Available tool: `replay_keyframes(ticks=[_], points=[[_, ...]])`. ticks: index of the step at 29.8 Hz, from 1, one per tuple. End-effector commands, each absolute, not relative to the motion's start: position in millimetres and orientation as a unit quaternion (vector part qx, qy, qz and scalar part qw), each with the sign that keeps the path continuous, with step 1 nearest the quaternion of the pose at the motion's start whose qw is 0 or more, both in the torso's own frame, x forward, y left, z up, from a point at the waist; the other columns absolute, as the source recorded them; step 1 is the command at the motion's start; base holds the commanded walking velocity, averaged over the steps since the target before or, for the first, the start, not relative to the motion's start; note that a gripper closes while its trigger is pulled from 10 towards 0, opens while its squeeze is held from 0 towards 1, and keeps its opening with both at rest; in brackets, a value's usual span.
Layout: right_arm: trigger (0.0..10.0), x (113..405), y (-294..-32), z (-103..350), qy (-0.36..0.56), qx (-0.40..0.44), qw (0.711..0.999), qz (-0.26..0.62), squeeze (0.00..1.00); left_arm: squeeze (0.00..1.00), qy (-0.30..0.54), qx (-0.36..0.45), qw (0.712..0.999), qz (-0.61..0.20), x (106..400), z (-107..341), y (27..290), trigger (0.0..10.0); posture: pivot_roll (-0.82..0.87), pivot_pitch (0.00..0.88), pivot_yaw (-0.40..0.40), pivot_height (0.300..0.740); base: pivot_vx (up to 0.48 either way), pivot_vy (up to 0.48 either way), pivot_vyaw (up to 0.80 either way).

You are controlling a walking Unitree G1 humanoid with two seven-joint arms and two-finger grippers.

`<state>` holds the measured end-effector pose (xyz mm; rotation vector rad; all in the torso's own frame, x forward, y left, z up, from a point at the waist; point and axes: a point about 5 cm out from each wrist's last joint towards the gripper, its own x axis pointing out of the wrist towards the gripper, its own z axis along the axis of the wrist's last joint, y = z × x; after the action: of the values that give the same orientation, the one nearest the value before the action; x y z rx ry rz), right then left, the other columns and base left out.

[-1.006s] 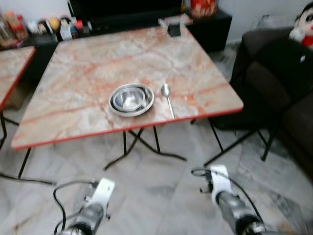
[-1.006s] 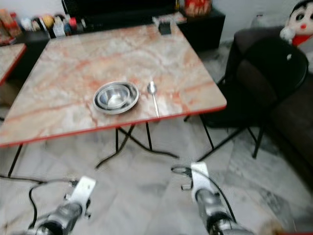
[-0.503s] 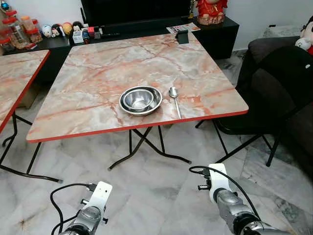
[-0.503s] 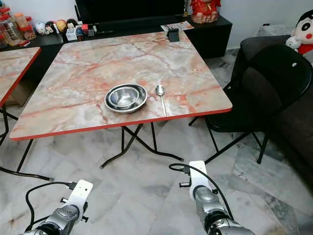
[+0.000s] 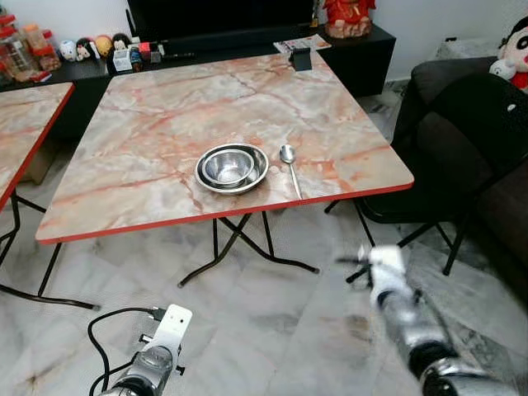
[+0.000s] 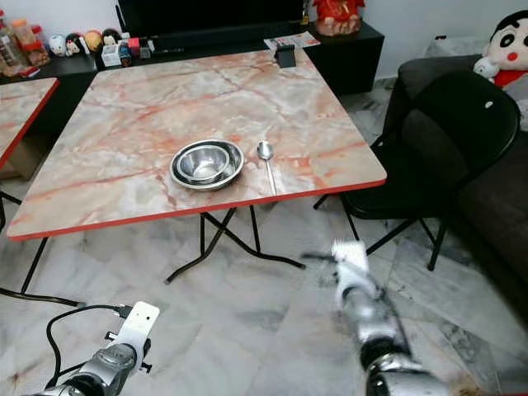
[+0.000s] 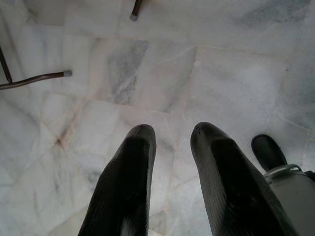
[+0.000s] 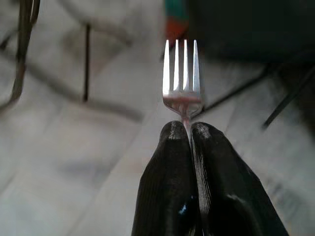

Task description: Setting the table

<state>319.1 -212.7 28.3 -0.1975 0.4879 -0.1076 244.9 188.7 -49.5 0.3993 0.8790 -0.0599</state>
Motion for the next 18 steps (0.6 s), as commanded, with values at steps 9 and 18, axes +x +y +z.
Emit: replay_keyframes(ticks=[9,18], points=[[10.0,308,-207,27,0.201,-0.084,0.975,-0.051,0.00,0.00,0.426,0.191,0.884,-0.028,245,-50,190,10.0,-0.12,0.056,0.064,0.740,0.000,0.000,0.00],[10.0,328,-205,93,0.016,-0.088,0.995,-0.052,0.00,0.00,0.423,0.192,0.885,-0.026,245,-49,191,10.0,-0.12,0.057,0.064,0.740,0.000,0.000,0.00]])
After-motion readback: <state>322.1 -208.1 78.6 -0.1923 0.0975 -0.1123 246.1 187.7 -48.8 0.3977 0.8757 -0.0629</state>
